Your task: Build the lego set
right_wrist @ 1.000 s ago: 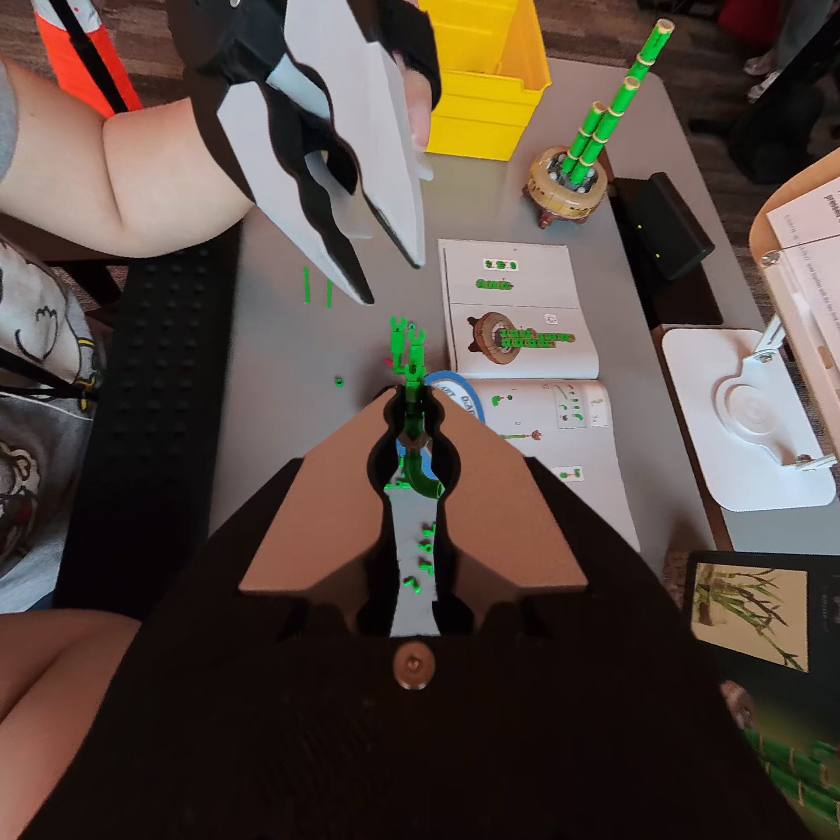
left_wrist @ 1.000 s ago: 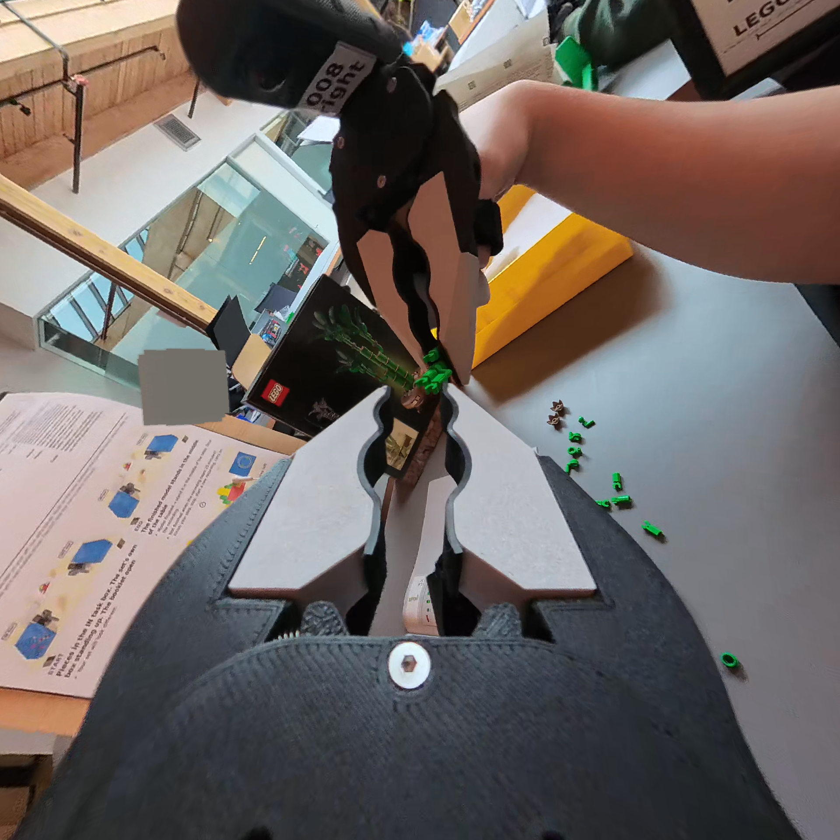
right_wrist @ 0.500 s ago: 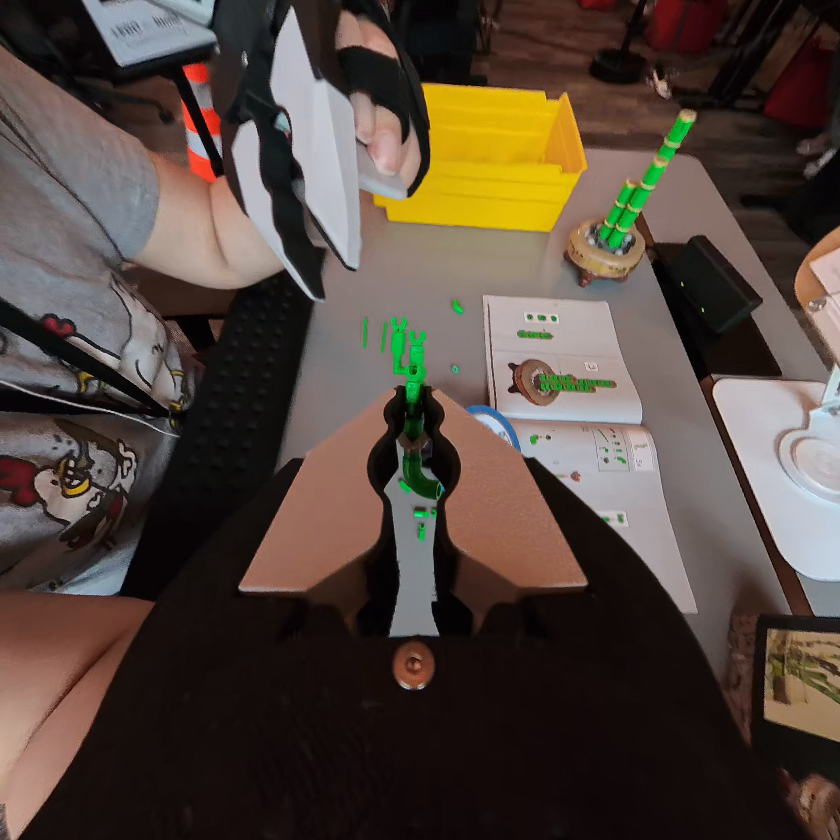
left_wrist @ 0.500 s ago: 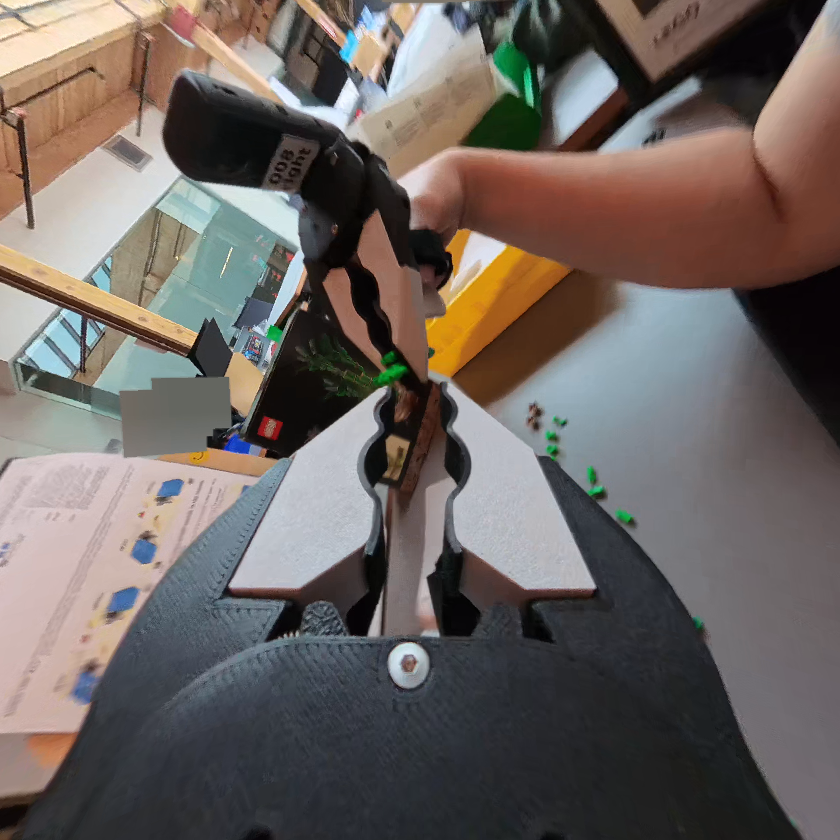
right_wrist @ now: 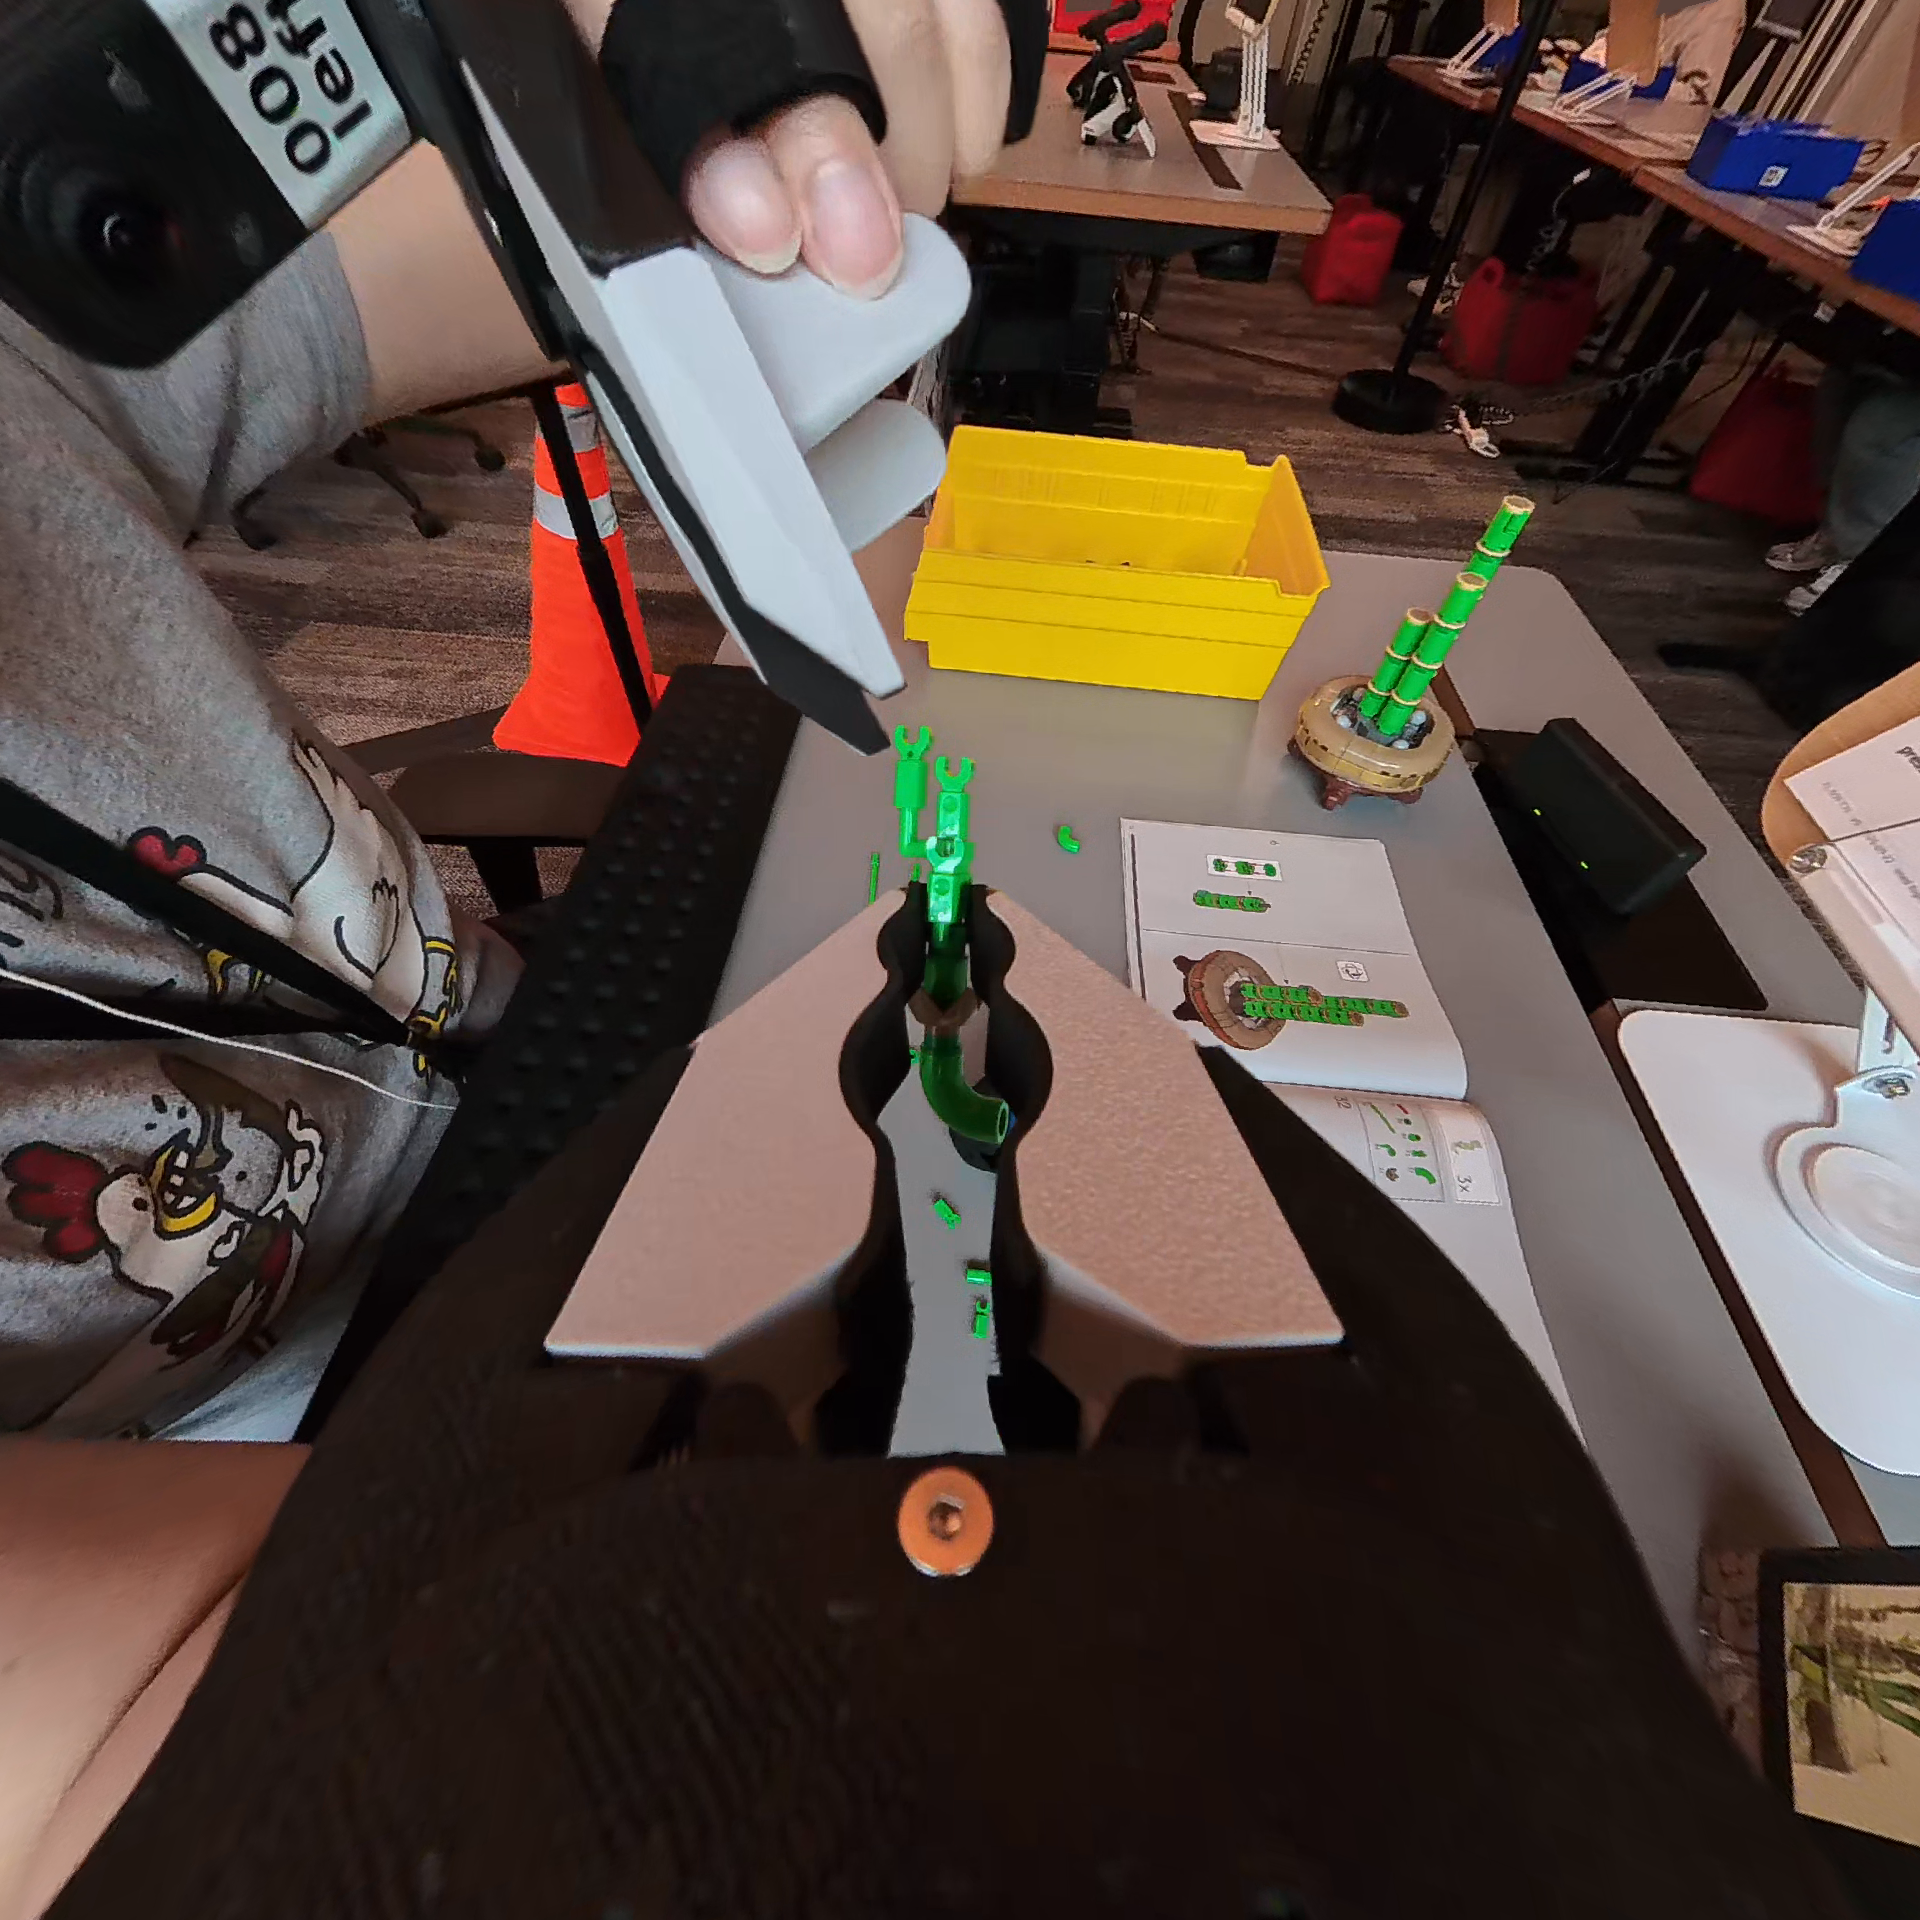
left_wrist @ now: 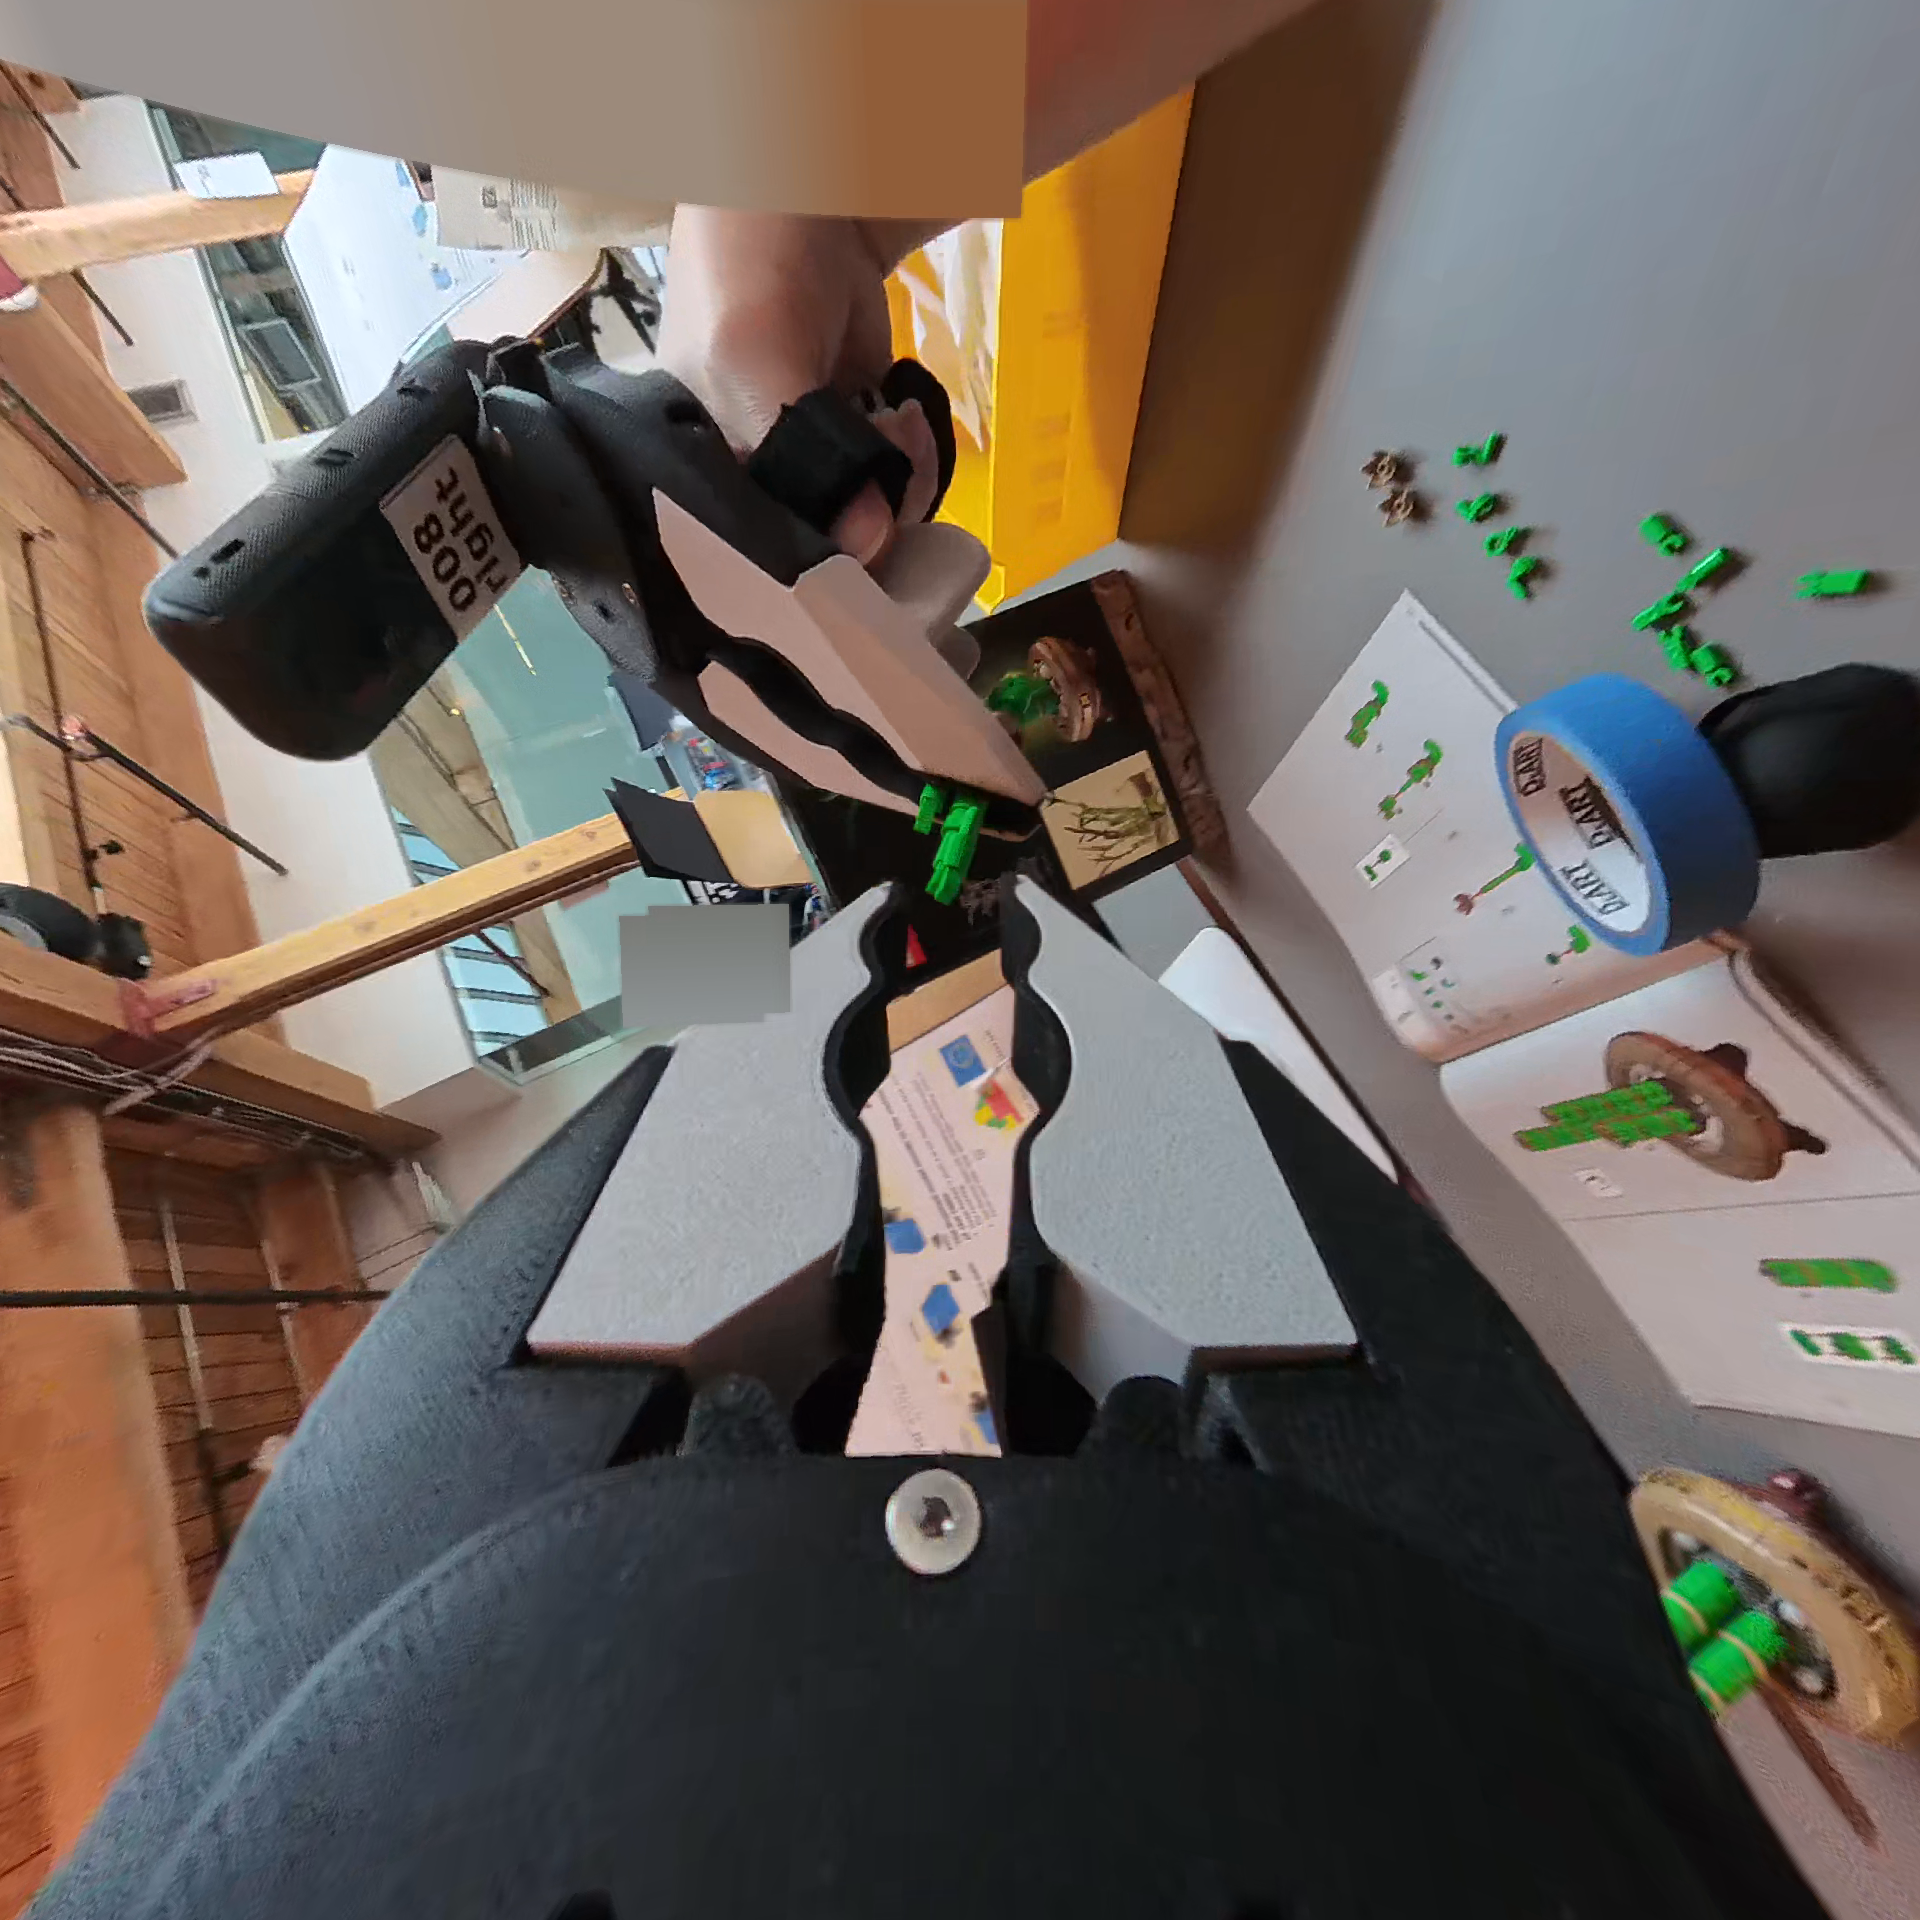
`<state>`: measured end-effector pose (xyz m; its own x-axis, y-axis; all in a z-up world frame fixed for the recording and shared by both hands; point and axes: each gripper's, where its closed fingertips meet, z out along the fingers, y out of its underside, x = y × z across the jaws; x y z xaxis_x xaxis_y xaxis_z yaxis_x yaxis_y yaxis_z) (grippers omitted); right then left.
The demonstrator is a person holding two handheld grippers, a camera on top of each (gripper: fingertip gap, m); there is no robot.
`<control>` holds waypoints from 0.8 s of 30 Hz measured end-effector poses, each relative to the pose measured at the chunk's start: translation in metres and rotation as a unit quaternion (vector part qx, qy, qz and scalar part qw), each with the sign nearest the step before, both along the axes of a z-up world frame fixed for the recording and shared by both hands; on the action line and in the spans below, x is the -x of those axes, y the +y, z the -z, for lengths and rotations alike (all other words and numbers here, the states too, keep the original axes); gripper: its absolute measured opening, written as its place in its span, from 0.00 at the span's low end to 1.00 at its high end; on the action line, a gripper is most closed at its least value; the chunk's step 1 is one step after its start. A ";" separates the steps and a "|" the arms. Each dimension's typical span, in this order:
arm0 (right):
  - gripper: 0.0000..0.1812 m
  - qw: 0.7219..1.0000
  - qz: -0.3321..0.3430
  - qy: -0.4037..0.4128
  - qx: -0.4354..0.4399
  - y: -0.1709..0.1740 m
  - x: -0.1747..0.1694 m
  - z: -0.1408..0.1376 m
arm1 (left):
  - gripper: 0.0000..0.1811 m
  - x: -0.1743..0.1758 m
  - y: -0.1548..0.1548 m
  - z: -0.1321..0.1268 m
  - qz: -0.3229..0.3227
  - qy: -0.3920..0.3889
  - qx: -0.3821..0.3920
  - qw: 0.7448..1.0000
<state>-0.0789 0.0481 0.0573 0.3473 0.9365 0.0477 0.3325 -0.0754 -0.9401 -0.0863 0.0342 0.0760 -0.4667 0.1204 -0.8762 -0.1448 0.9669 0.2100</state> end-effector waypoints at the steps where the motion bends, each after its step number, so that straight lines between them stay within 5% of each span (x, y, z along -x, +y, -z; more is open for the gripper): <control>1: 0.03 1.000 0.000 0.002 -0.001 -0.001 0.000 -0.001 | 0.08 -0.002 0.000 -0.001 0.001 -0.002 -0.011 1.000; 18: 0.03 1.000 -0.010 0.019 0.022 0.005 0.004 -0.001 | 0.03 -0.004 0.014 0.004 -0.026 0.052 -0.070 0.996; 24: 0.03 0.985 0.105 0.064 0.119 0.062 -0.021 0.018 | 0.07 -0.006 0.077 -0.007 -0.215 0.112 -0.098 0.965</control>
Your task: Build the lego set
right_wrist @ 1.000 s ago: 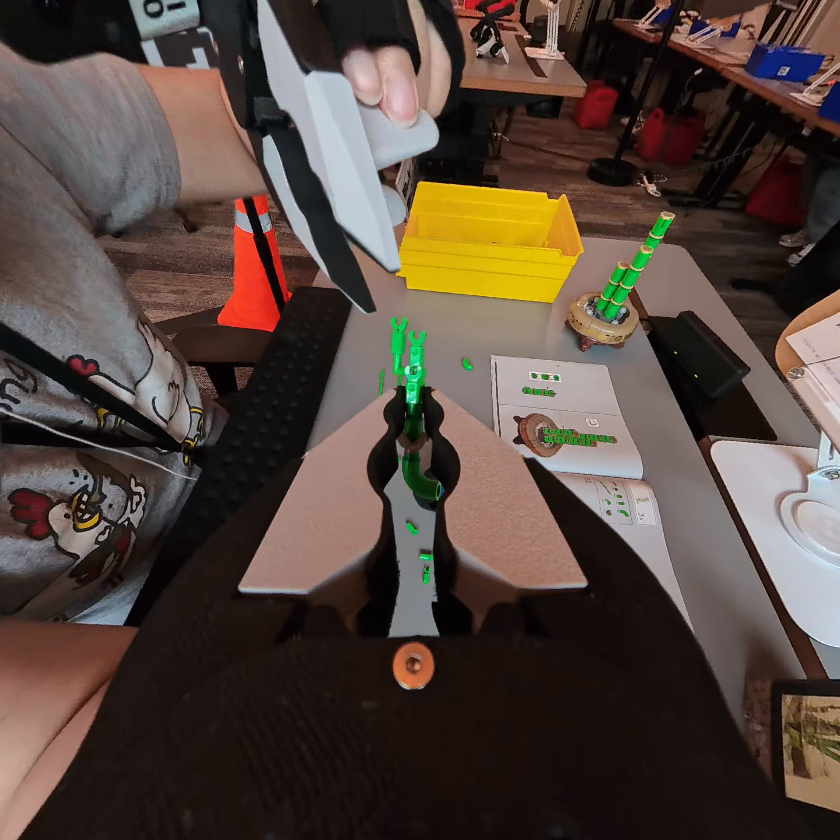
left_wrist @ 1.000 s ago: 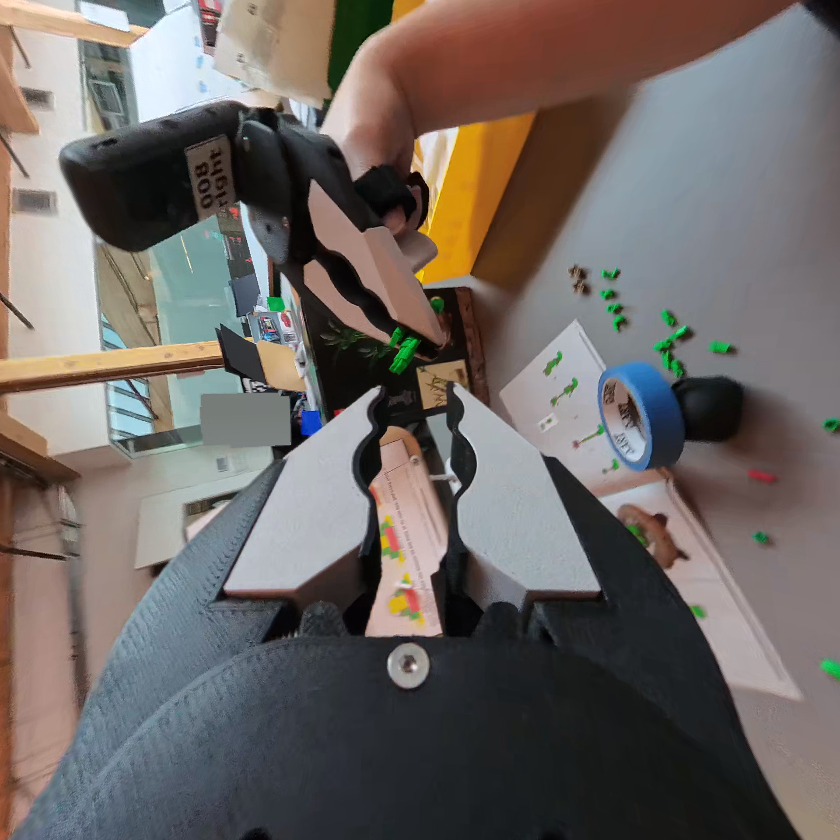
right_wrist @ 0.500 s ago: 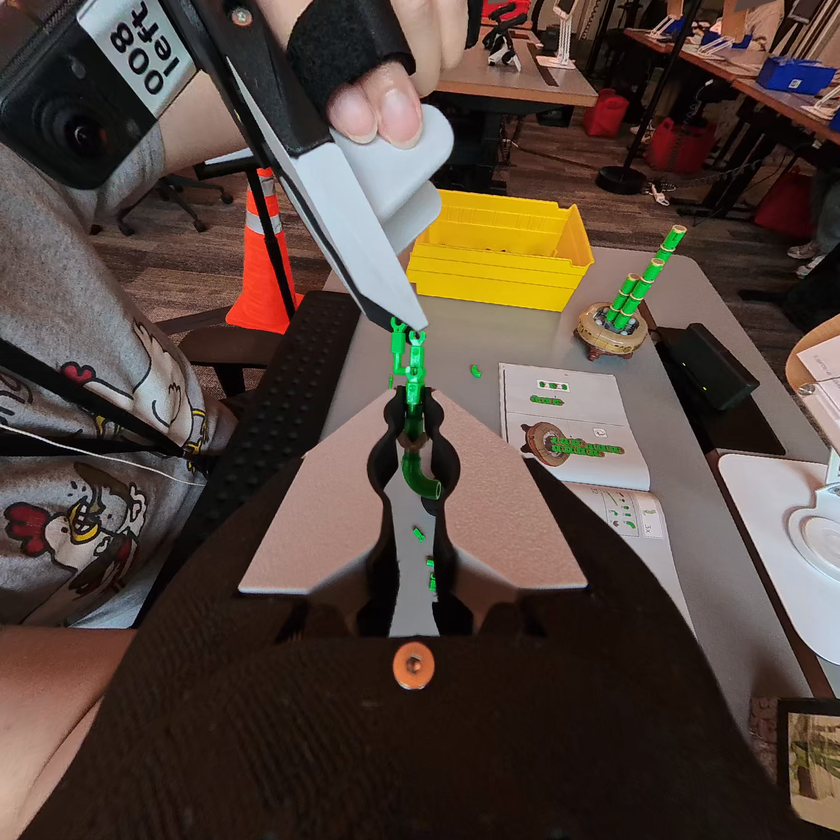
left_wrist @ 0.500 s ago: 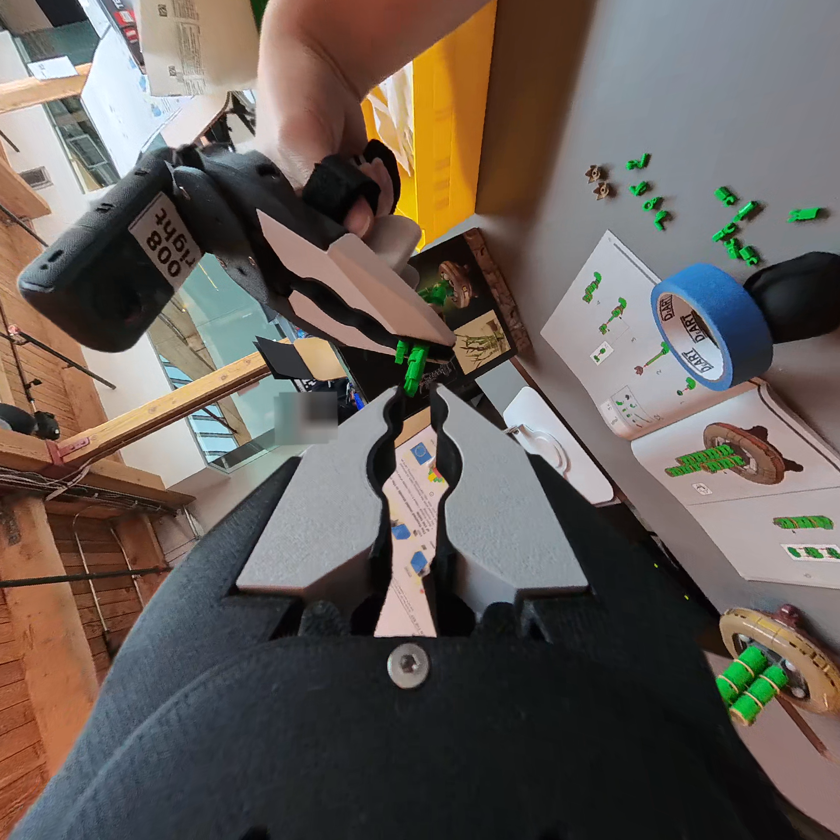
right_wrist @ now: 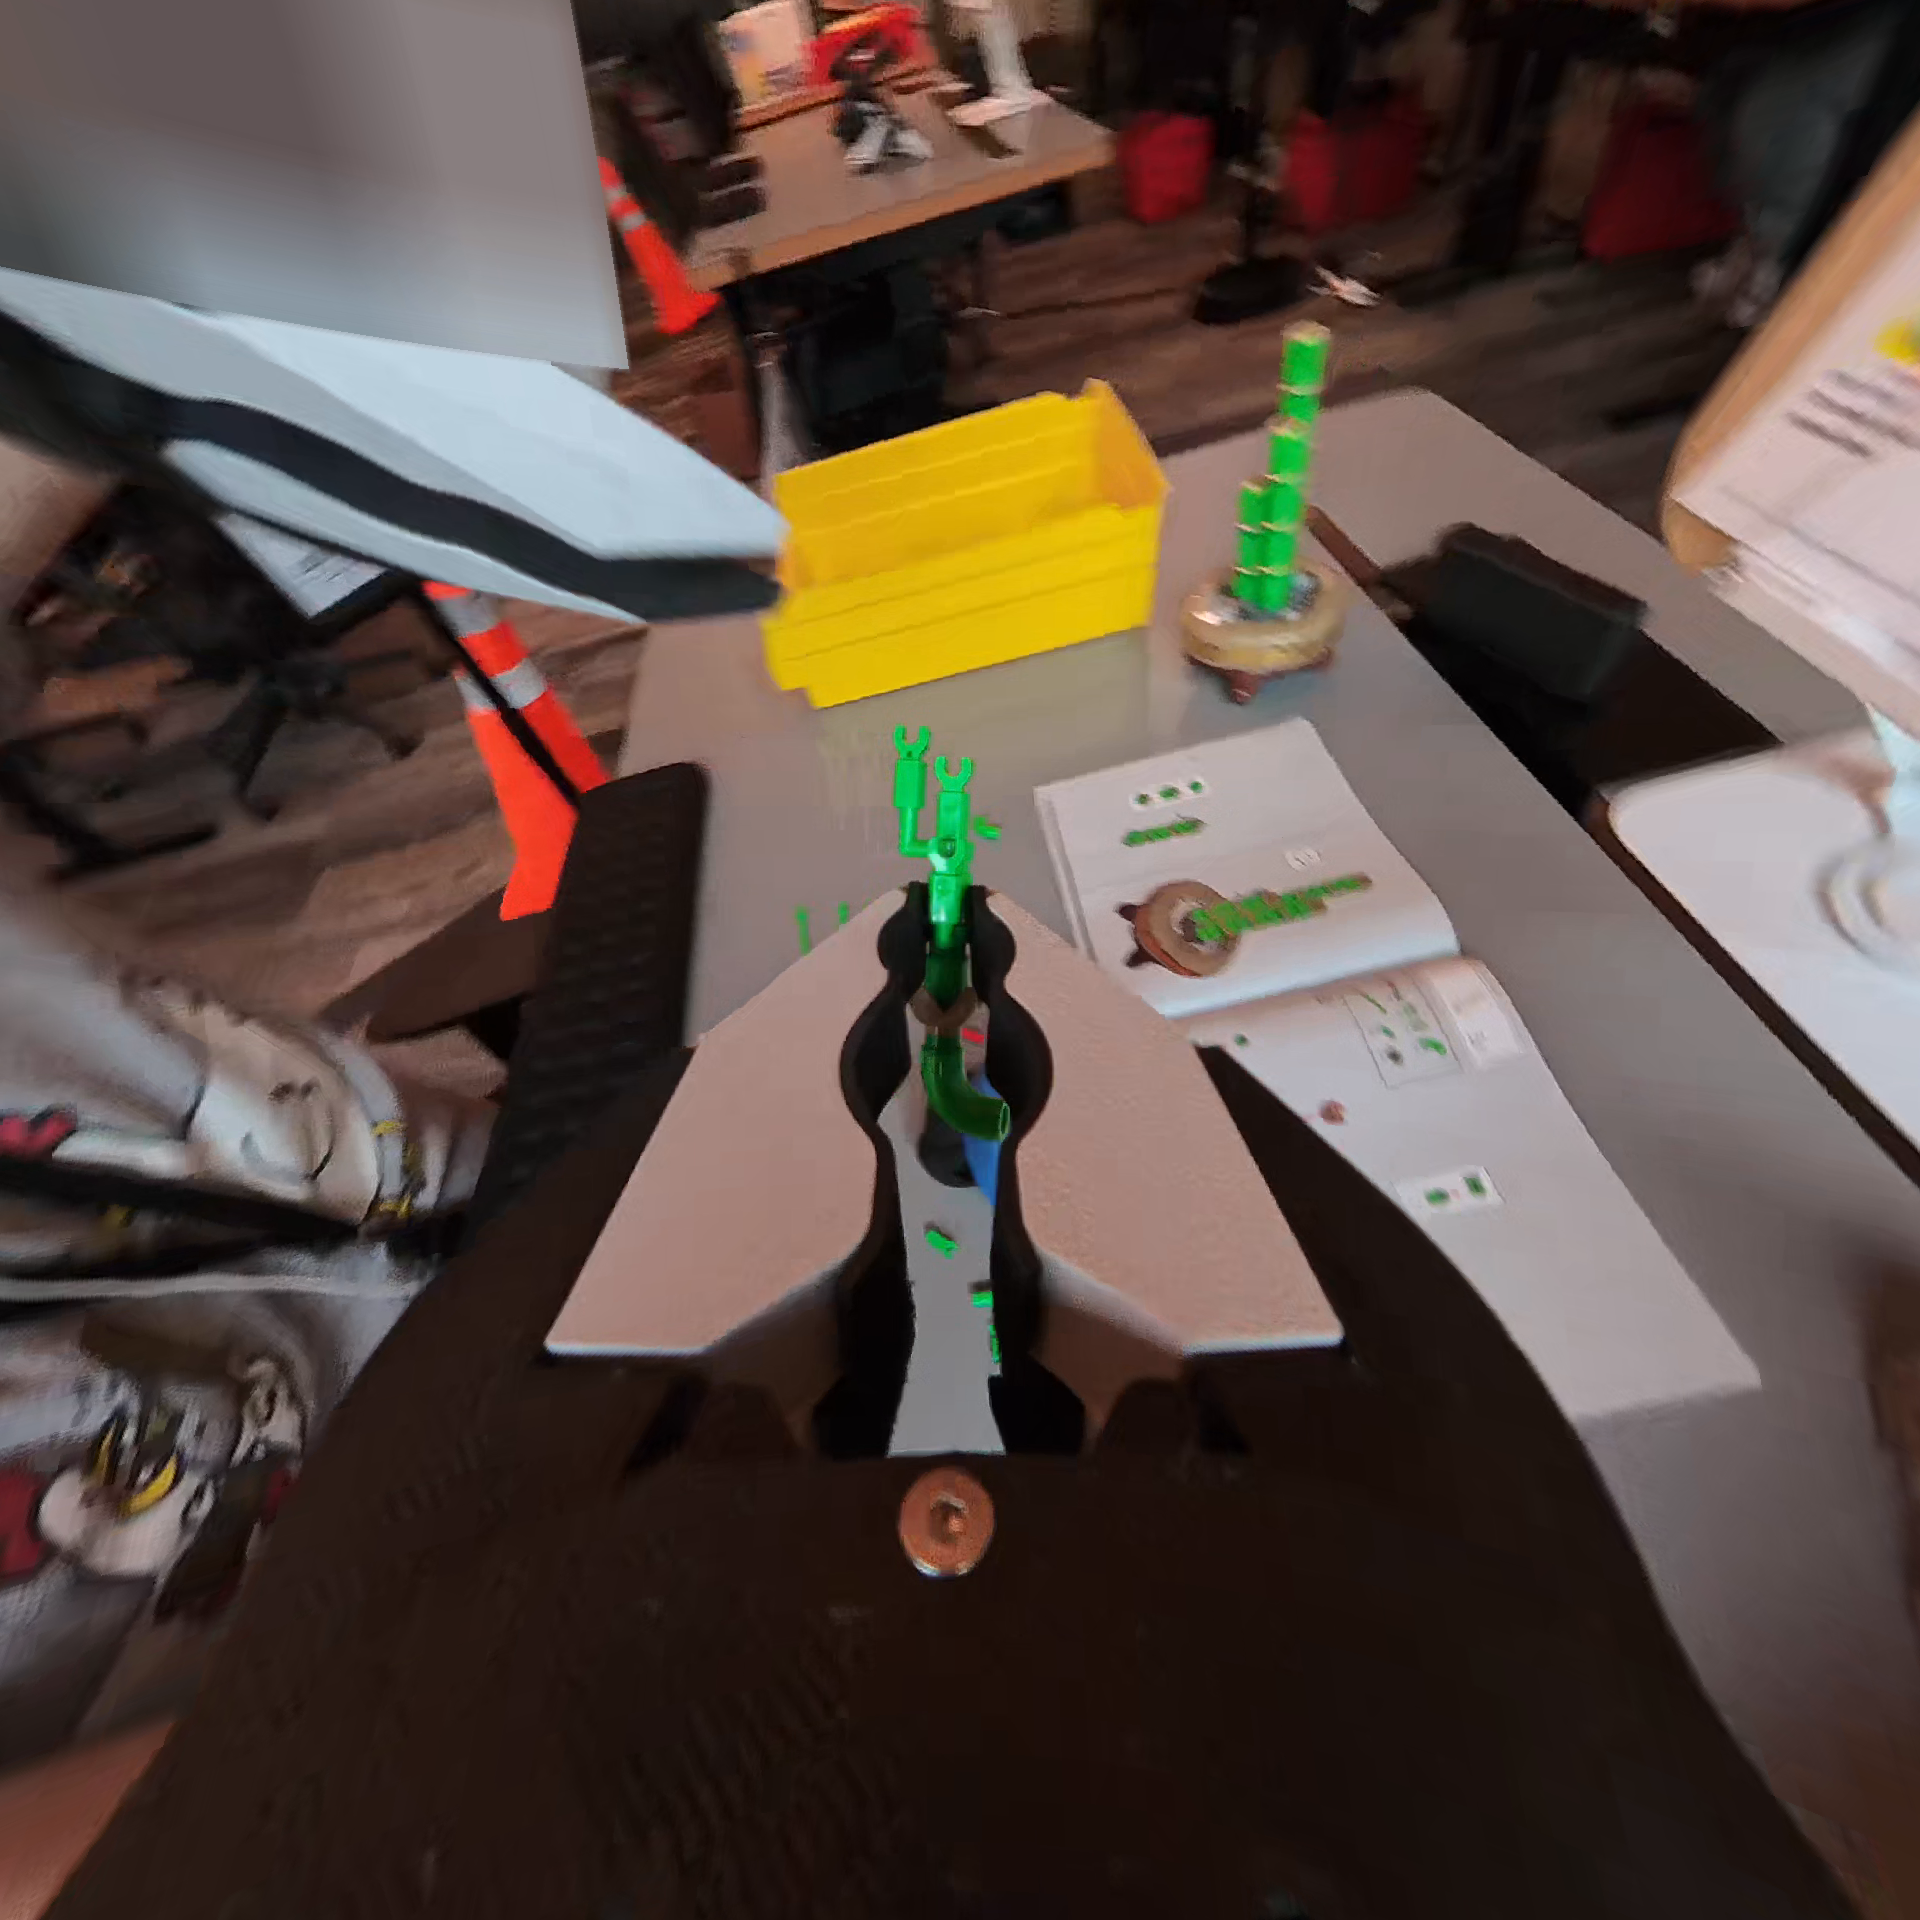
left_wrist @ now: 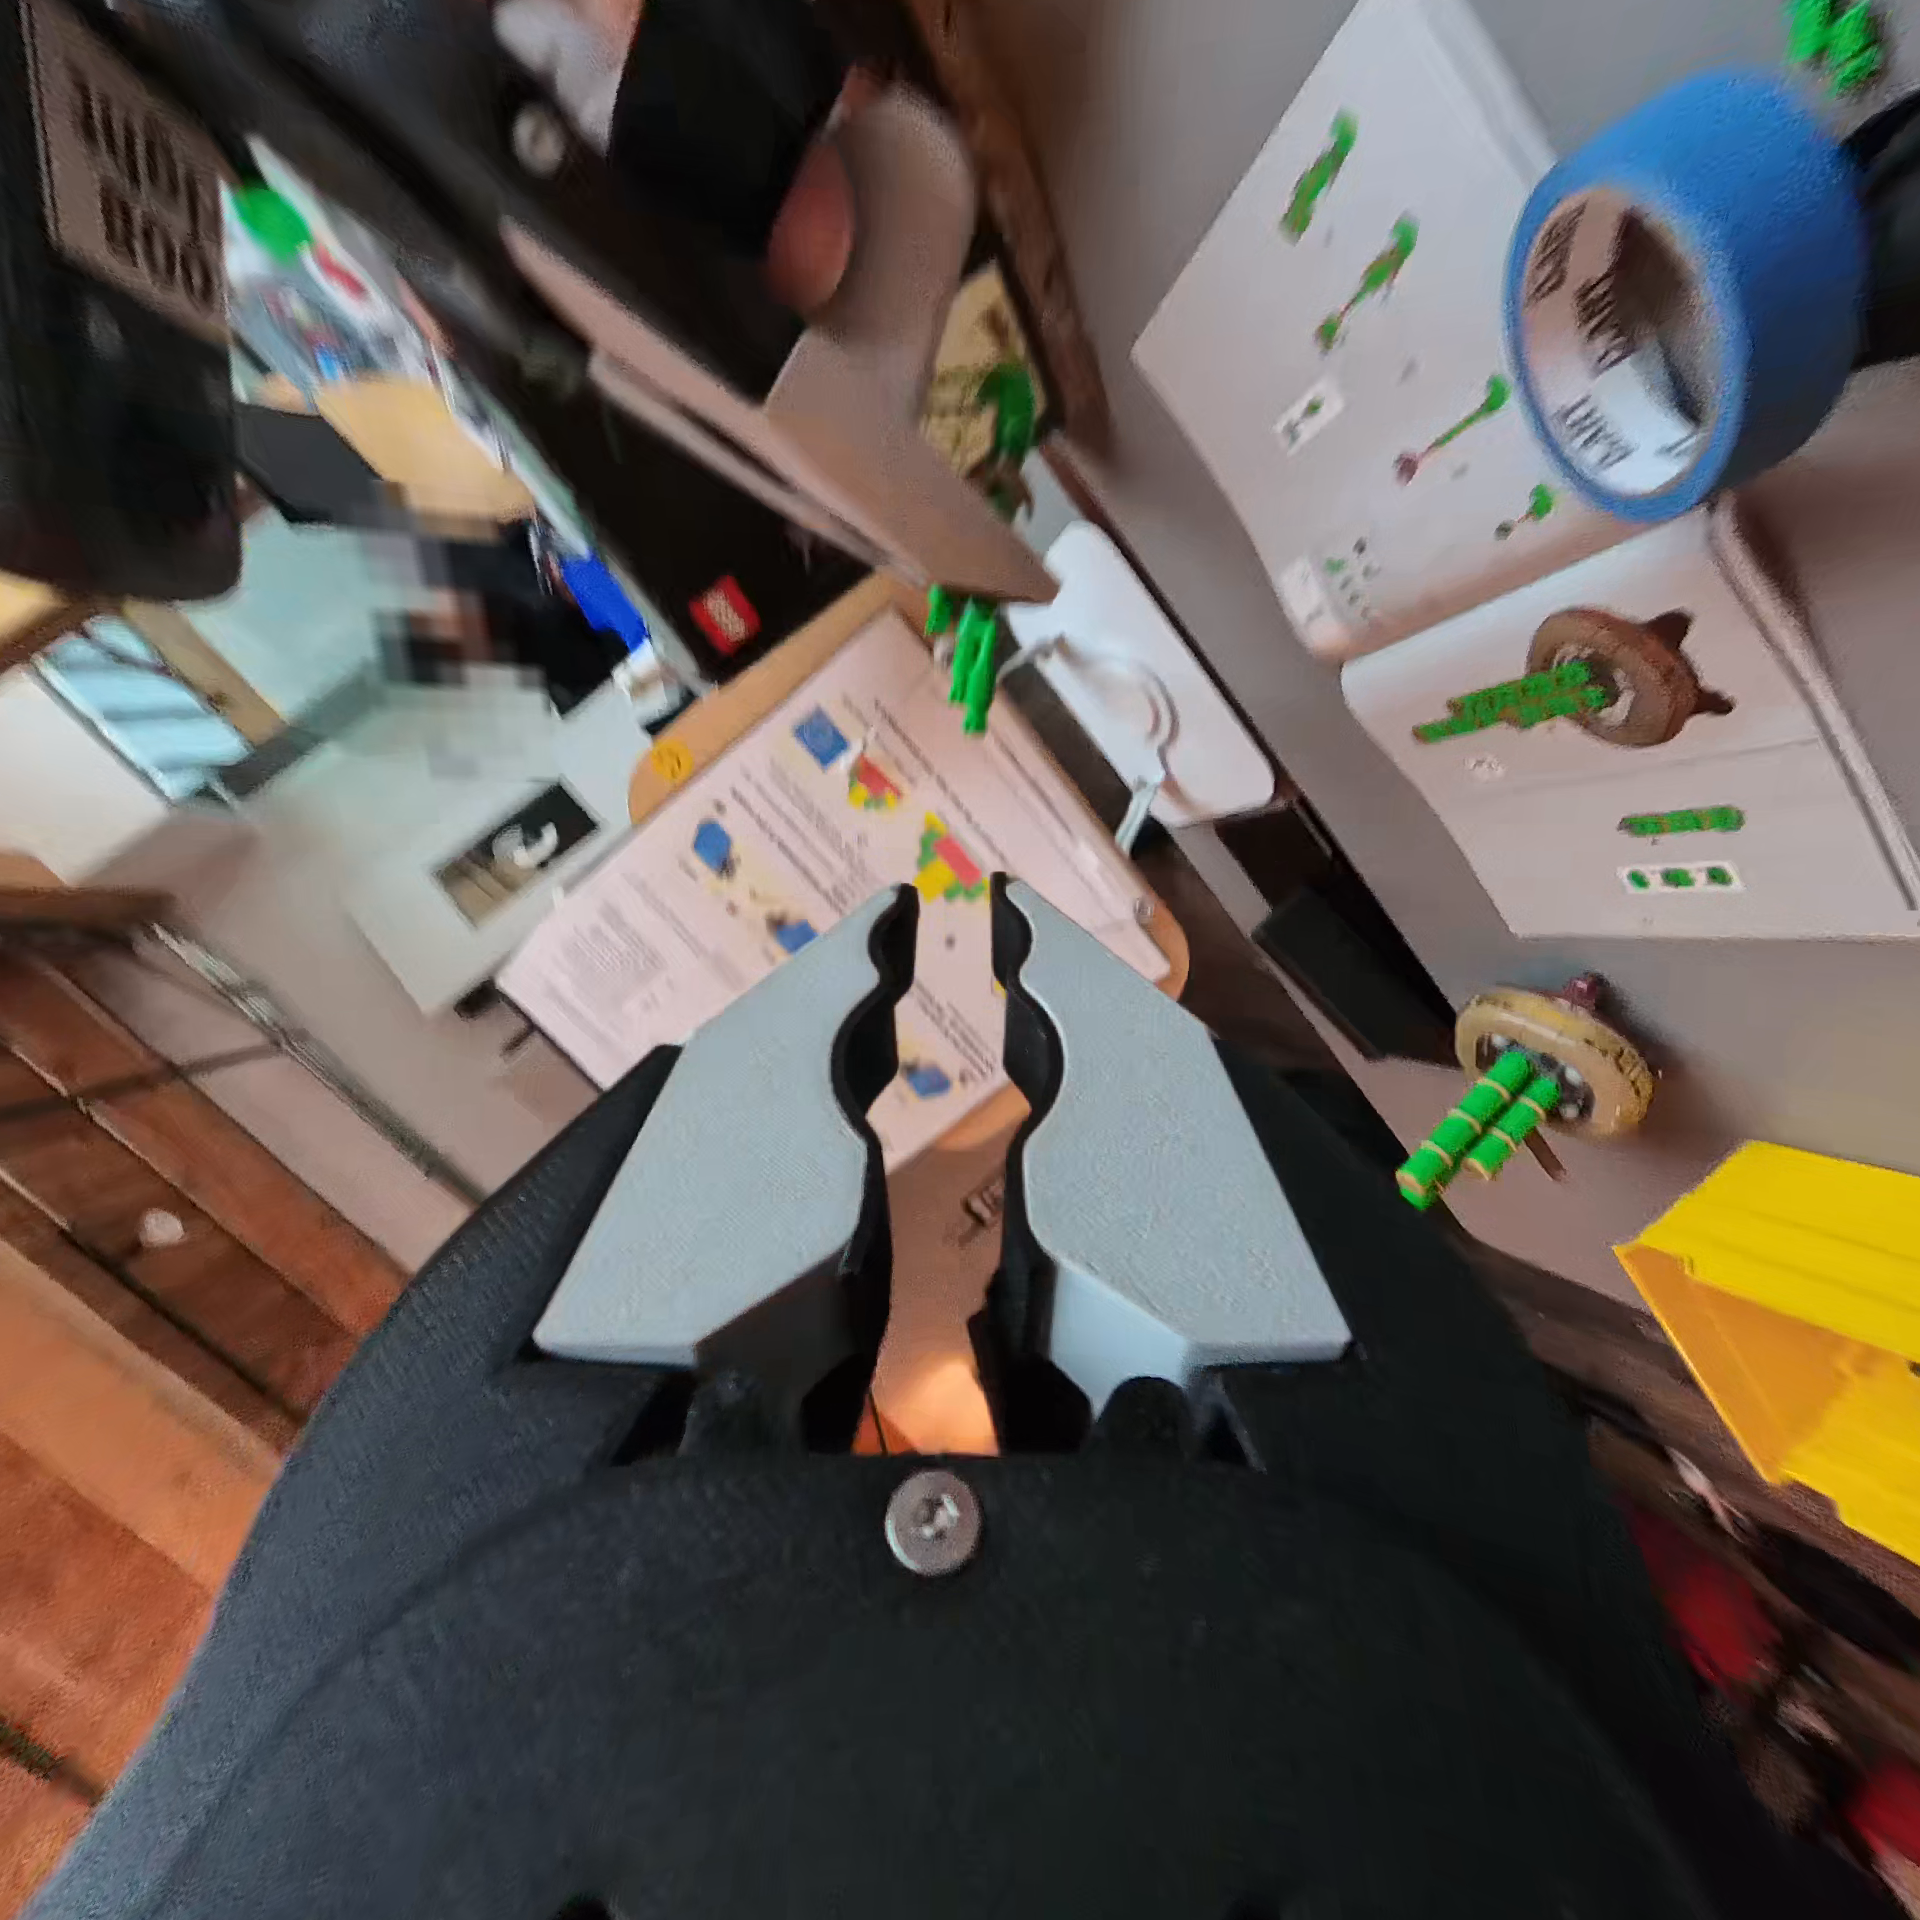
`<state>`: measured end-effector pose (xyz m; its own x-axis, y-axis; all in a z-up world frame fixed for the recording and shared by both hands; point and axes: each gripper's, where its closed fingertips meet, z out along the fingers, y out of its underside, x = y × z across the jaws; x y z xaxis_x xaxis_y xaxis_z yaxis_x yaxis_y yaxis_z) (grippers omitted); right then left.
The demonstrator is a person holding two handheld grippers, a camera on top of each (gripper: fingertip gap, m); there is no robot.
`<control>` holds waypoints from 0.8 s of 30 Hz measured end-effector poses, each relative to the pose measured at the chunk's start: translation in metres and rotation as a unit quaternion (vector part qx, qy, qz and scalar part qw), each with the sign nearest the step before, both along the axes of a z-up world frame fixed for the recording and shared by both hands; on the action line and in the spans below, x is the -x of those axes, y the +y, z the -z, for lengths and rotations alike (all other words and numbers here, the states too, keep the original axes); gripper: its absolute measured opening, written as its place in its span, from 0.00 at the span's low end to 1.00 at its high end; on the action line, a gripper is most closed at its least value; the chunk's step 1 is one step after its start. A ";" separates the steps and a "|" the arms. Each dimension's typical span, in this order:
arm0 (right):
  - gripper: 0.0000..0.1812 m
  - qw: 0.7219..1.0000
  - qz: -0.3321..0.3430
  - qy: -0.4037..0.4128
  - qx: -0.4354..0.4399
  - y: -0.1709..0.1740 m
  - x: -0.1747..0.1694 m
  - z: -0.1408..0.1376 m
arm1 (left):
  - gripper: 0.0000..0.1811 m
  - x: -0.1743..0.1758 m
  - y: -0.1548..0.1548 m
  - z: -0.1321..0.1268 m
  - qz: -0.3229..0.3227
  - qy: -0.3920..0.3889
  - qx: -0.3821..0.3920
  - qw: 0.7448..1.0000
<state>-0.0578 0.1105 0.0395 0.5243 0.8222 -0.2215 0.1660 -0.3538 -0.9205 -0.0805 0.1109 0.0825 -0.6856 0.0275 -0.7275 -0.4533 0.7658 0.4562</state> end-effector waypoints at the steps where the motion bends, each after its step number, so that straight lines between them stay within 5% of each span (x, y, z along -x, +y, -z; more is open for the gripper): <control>1: 0.03 1.000 0.023 0.008 0.016 0.010 -0.006 0.004 | 0.07 -0.001 0.011 -0.007 -0.027 -0.012 -0.012 0.999; 6: 0.03 0.995 0.077 0.043 0.035 0.032 -0.021 0.007 | 0.10 0.002 0.046 -0.023 -0.115 -0.052 -0.034 0.991; 15: 0.03 0.997 0.060 0.031 0.037 0.028 -0.017 0.010 | 0.12 0.004 0.043 -0.013 -0.123 -0.063 0.035 0.990; 18: 0.03 0.998 0.017 0.049 0.022 0.010 -0.009 -0.004 | 0.12 0.003 0.006 0.013 -0.047 -0.037 0.123 0.991; 24: 0.03 0.999 -0.001 0.021 -0.040 -0.019 -0.001 -0.027 | 0.11 -0.010 -0.031 0.008 0.128 -0.071 0.081 0.986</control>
